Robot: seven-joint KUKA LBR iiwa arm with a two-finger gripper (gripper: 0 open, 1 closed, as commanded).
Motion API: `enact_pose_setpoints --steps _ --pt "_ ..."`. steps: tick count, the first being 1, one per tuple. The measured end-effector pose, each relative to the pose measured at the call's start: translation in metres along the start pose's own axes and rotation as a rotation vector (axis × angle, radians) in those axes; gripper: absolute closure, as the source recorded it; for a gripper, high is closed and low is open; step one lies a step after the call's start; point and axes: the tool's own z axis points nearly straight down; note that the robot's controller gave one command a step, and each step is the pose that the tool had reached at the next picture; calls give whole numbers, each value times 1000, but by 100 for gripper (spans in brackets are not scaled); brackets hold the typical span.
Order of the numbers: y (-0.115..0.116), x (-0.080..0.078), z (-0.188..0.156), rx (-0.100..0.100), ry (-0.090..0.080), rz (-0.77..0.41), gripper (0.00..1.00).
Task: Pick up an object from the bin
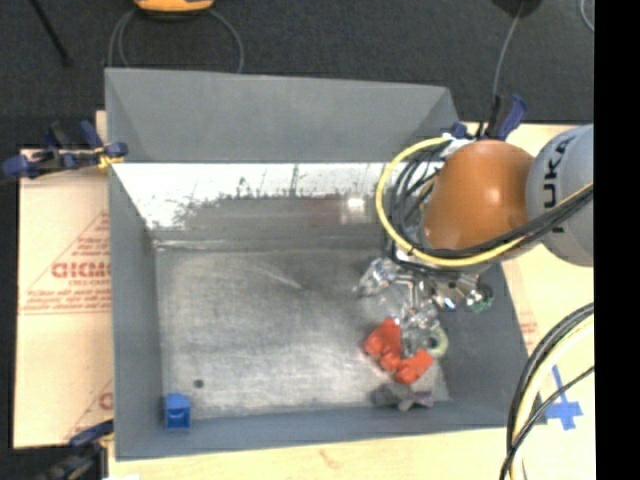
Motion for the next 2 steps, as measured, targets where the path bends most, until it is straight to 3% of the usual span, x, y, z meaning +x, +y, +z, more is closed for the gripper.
enact_pose_setpoints --steps 1,2 --pt "-7 45 34 -2 -2 -236 0" --pt "-6 46 35 -5 -1 -234 100"
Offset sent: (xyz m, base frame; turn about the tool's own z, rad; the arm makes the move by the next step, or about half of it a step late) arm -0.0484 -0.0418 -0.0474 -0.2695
